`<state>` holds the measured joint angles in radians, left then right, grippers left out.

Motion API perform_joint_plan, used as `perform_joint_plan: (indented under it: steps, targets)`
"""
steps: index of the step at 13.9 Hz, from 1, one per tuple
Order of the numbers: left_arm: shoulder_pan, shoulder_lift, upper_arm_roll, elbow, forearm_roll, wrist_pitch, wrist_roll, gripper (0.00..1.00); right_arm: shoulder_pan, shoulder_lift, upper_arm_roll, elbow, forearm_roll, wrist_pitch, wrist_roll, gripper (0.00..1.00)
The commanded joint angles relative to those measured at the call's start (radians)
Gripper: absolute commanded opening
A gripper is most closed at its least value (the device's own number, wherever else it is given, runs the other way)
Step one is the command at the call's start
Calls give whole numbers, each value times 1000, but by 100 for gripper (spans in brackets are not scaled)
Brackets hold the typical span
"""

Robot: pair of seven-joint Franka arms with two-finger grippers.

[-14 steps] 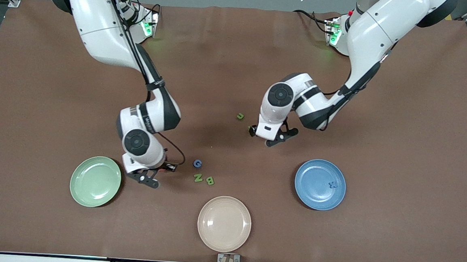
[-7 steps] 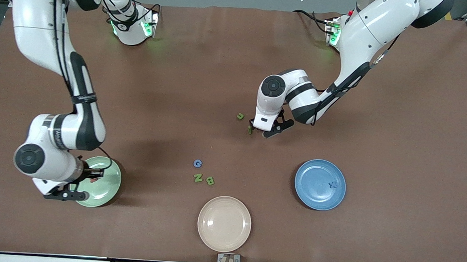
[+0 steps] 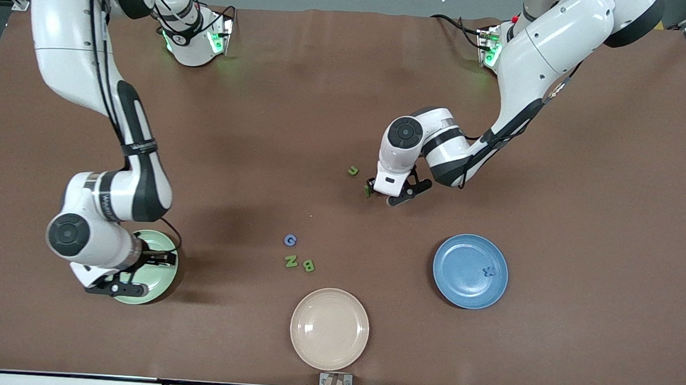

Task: Sort upper and lower case letters into plates
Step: 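Carry the blue m toward the blue plate while the right gripper grasps g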

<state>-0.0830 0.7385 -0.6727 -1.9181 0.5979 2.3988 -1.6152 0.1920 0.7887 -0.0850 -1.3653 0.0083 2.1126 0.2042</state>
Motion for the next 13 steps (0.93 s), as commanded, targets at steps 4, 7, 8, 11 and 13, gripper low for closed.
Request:
perform_joint_plan:
  steps: [4, 7, 8, 11, 13]
  targets:
    - [70, -4, 10, 59, 23, -7, -2, 0, 223, -19, -2, -26, 137, 20, 357, 85]
    - [165, -30, 10, 131, 25, -17, 62, 0, 326, -16, -4, -106, 182, 183, 486, 85]
    - [202, -30, 12, 170, 25, -23, 107, 0, 346, -16, -4, -126, 182, 219, 504, 85]
    - [247, -8, 34, 287, 20, -43, 254, 0, 391, -12, -6, -178, 179, 288, 538, 84]
    - [233, 18, 103, 374, 10, -43, 383, 0, 406, 1, -9, -184, 167, 302, 544, 83]
